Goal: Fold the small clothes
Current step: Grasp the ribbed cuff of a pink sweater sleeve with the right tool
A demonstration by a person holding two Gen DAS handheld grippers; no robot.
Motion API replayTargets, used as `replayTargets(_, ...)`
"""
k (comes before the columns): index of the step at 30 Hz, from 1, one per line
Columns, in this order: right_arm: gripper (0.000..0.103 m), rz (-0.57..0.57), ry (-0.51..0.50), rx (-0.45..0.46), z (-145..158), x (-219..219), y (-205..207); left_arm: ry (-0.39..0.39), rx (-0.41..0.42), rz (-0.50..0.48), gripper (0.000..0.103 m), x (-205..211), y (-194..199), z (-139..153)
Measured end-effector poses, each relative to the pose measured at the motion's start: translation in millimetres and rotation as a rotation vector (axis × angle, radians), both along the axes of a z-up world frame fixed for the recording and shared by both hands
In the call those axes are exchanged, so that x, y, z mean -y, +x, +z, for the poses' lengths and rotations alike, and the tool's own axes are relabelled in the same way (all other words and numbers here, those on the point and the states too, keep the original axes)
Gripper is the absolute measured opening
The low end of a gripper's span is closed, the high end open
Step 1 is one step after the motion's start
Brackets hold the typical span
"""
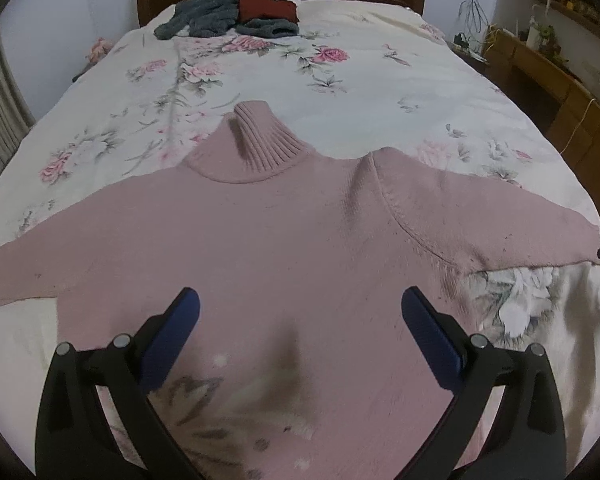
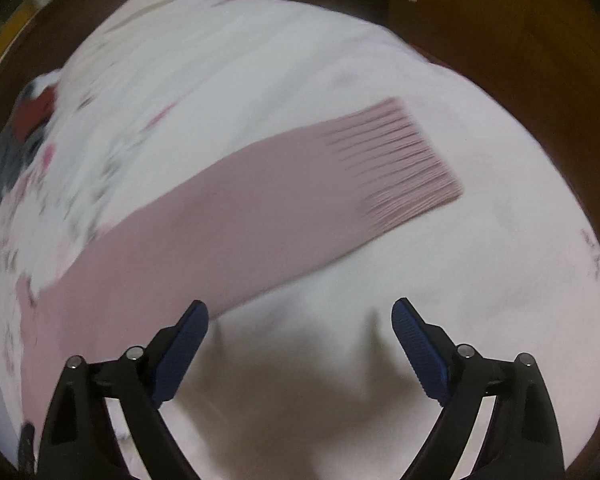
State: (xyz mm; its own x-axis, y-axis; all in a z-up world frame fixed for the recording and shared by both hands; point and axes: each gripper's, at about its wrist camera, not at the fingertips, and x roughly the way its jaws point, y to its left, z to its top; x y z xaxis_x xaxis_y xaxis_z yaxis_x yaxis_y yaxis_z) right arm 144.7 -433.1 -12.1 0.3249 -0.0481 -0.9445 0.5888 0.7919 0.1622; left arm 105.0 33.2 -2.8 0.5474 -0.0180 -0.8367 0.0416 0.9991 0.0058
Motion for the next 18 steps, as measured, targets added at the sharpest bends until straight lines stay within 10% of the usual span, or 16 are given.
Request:
replayTargets(9, 0.089, -0.044, 0.095, -0.028, -33.3, 51.4, 14.0, 0.022, -0.008, 0.024, 0.100, 1.4, 13.7, -10.0)
replayTargets(18, 0.016, -0.057, 0.148, 0.102, -27.3, 57.5, 23.6, 0.034, -0.017, 0.032, 0.100, -8.4, 11.5, -17.8)
